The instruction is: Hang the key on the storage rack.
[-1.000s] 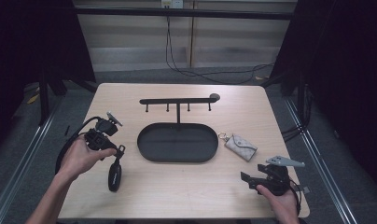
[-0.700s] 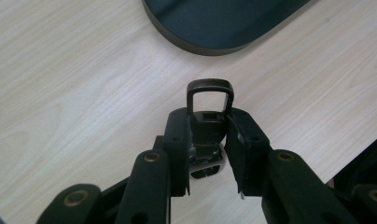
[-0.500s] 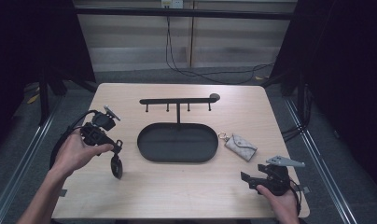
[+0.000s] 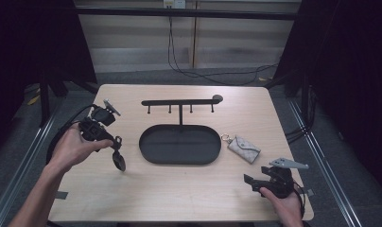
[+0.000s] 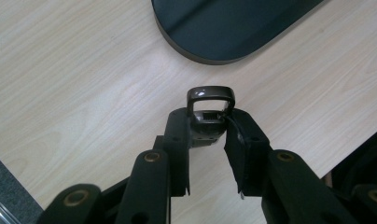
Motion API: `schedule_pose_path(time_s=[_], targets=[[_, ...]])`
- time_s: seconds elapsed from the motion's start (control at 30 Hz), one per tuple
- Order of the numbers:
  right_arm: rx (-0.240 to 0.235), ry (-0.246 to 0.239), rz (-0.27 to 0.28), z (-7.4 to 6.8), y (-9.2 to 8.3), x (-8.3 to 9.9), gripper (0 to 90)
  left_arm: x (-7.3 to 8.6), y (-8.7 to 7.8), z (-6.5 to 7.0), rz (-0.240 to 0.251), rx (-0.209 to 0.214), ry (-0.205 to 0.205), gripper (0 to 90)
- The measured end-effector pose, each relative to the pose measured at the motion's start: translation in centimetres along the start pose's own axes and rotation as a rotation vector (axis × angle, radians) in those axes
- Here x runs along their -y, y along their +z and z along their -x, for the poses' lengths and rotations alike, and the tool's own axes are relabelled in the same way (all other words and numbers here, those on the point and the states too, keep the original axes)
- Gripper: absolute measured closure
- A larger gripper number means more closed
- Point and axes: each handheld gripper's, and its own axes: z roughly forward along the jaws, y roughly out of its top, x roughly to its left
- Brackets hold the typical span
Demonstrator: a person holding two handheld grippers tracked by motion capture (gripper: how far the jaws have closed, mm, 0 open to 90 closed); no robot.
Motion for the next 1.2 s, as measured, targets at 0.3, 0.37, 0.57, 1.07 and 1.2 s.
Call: schedule_pose_path(time_s=[0.3,0.37,0.57,1.07,1.2], targets=[[-0.003,0.002,-0.004,0.0,0.0,0.0,17.0,-1.4,-0.7,0.6,-0.001,-0.001,0.022,70.6],[-0.003,0.000,-0.003,0.0,0.0,0.0,17.0,-1.7,-0.8,0.6,-0.001,0.006,0.020,70.7],[-0.001,0.000,-0.002,0.0,0.0,0.0,16.9,-2.6,-1.4,0.5,-0.009,0.000,0.012,70.6],[0.002,0.001,-0.001,0.0,-0.1,0.0,16.7,-5.7,-2.2,1.0,-0.029,0.013,0.036,70.6],[0.002,0.000,-0.002,0.1,0.0,0.0,16.7,-6.4,-2.2,1.0,-0.036,0.015,0.016,70.6]])
